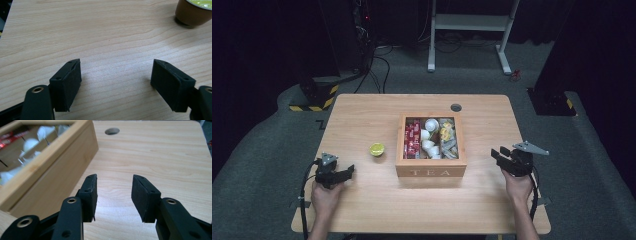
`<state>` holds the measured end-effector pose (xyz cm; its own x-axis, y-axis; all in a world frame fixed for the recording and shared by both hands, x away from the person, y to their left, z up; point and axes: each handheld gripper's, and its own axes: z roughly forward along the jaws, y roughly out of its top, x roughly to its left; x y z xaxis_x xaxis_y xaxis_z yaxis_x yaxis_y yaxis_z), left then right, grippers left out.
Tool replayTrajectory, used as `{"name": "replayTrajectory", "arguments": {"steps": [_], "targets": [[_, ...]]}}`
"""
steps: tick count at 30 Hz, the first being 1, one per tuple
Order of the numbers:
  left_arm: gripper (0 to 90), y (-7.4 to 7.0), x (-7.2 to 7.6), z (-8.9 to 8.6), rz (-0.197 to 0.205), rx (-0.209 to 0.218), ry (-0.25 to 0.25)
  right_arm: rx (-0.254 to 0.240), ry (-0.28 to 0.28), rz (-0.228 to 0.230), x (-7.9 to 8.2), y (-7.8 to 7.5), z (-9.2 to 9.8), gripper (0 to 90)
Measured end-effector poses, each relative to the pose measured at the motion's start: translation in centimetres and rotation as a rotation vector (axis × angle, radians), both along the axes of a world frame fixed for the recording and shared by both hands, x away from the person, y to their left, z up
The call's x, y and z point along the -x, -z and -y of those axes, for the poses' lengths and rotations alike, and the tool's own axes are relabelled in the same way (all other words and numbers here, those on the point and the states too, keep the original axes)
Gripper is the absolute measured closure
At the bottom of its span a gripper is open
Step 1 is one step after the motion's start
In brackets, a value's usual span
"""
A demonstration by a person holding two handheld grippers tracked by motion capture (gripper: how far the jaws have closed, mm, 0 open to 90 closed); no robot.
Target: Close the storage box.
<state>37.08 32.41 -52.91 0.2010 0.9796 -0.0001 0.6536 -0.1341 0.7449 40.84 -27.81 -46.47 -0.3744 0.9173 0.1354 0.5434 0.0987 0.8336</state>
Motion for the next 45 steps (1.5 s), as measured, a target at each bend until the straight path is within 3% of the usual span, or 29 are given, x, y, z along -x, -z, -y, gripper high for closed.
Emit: {"name": "replayTrajectory", "arguments": {"steps": [11, 15, 19, 24, 38, 42, 45], "targets": [[24.6, 0.0, 0.0, 0.0, 0.000, 0.000, 0.000, 0.030, 0.011, -0.039, 0.1, 1.7, 0.2, 55.0], [24.6, 0.0, 0.0, 0.0, 0.000, 0.000, 0.000, 0.074, 0.021, -0.054, -0.1, 2.6, -0.2, 54.3], [24.6, 0.0, 0.0, 0.0, 0.000, 0.000, 0.000, 0.087, 0.033, -0.061, -0.1, 3.2, -0.3, 54.0], [24.6, 0.0, 0.0, 0.0, -0.001, 0.000, 0.000, 0.134, 0.042, -0.052, -0.3, 3.7, -0.5, 53.2], [24.5, 0.0, 0.0, 0.0, 0.000, 0.001, 0.000, 0.172, 0.052, -0.075, -0.2, 5.1, -1.1, 52.0], [24.5, 0.0, 0.0, 0.0, 0.000, 0.001, 0.000, 0.152, 0.055, -0.077, -0.3, 5.3, -1.1, 51.1], [24.5, 0.0, 0.0, 0.0, 0.000, 0.000, 0.001, 0.187, 0.050, -0.090, -0.4, 5.7, -1.7, 50.3]]}}
